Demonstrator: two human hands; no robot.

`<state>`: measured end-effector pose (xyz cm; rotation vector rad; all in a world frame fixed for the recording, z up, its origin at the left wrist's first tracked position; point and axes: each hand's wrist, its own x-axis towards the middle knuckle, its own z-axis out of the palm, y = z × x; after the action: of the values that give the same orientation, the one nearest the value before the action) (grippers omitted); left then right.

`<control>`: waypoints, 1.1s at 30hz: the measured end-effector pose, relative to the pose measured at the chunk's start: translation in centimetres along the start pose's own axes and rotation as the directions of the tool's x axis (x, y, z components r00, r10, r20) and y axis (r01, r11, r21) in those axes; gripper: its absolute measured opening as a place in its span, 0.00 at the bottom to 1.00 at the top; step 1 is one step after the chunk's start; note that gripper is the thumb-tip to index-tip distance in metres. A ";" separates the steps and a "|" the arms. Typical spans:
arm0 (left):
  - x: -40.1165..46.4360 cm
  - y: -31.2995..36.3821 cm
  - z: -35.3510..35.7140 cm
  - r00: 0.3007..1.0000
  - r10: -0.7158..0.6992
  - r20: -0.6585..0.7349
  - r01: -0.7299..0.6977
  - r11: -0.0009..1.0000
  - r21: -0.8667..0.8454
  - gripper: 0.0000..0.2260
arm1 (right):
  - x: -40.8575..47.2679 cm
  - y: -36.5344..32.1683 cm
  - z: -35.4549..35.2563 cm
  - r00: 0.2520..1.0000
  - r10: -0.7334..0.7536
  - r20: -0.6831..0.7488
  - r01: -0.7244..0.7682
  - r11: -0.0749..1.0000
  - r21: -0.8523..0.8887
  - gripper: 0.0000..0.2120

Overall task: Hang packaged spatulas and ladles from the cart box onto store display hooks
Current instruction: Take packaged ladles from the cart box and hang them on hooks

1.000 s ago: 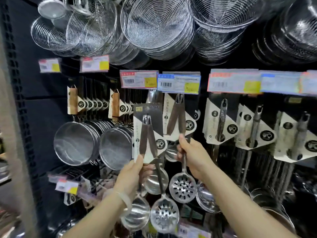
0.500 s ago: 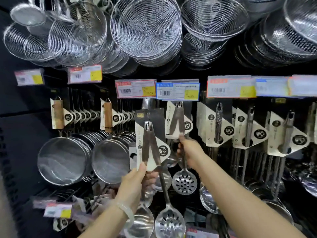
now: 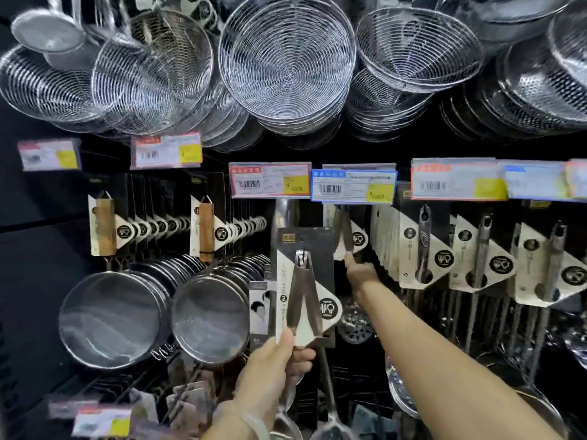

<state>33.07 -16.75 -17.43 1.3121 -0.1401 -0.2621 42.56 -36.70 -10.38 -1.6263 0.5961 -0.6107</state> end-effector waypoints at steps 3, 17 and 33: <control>0.1 0.0 -0.3 1.000 -0.004 0.018 0.004 1.000 -0.002 0.16 | -3.4 0.0 -0.6 0.999 0.034 -0.020 -0.033 0.998 0.050 0.32; 0.2 0.7 5.0 0.990 0.105 0.096 -0.113 0.990 0.081 0.13 | -12.1 0.7 -8.1 0.767 -0.597 0.236 0.579 0.802 0.150 0.33; 0.1 3.8 6.1 0.960 0.267 0.081 -0.260 0.962 -0.083 0.10 | -12.5 -2.6 -7.9 0.688 -0.706 0.166 0.688 0.708 0.161 0.34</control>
<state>32.06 -21.58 -12.23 1.1949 -0.3773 -0.0983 28.15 -33.54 -7.53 -1.7926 -0.2584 -0.9803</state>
